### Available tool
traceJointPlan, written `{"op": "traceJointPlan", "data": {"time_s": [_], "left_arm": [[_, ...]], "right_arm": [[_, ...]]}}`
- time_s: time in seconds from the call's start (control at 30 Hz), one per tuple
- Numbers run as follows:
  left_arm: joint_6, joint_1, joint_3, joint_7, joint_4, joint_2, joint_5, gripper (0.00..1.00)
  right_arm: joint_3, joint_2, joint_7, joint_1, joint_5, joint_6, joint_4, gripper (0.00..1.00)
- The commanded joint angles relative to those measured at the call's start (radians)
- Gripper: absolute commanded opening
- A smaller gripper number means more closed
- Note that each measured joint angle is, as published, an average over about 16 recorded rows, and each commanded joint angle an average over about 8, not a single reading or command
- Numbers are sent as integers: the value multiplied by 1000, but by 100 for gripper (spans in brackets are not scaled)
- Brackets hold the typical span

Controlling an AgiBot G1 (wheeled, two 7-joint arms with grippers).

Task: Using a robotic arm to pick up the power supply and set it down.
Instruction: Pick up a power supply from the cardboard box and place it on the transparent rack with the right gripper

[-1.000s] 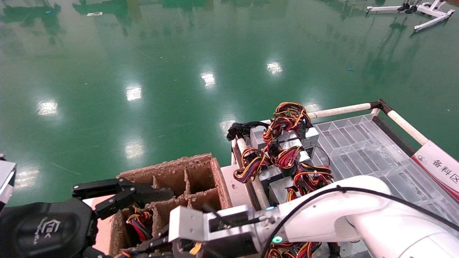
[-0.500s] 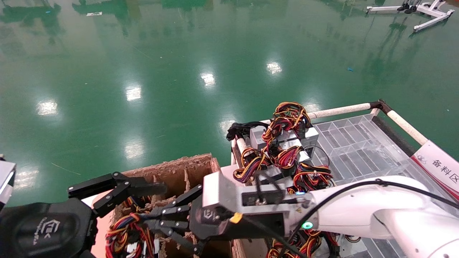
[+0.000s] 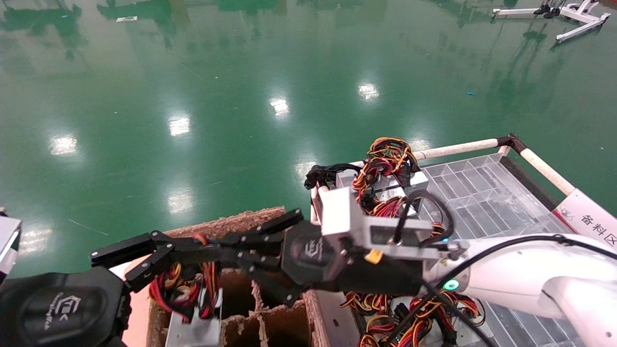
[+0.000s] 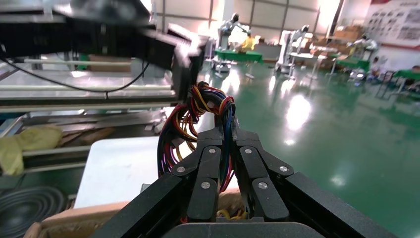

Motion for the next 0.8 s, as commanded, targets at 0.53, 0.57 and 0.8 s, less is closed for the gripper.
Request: {"op": "traceJointPlan", "data": {"time_s": [0.53,0.57,0.8], "left_arm": [[0,0,1,1,0,0,-1,100],[-1,0,1,1,0,0,-1,100],[-1,0,2,1,0,-1,-1,100]], "right_arm": [[20,147,75,214,-20,-11,22,0],[16,160,83,239,-33,-10,18,0],[-33,228,124,415,-156,3,-26,0]]}}
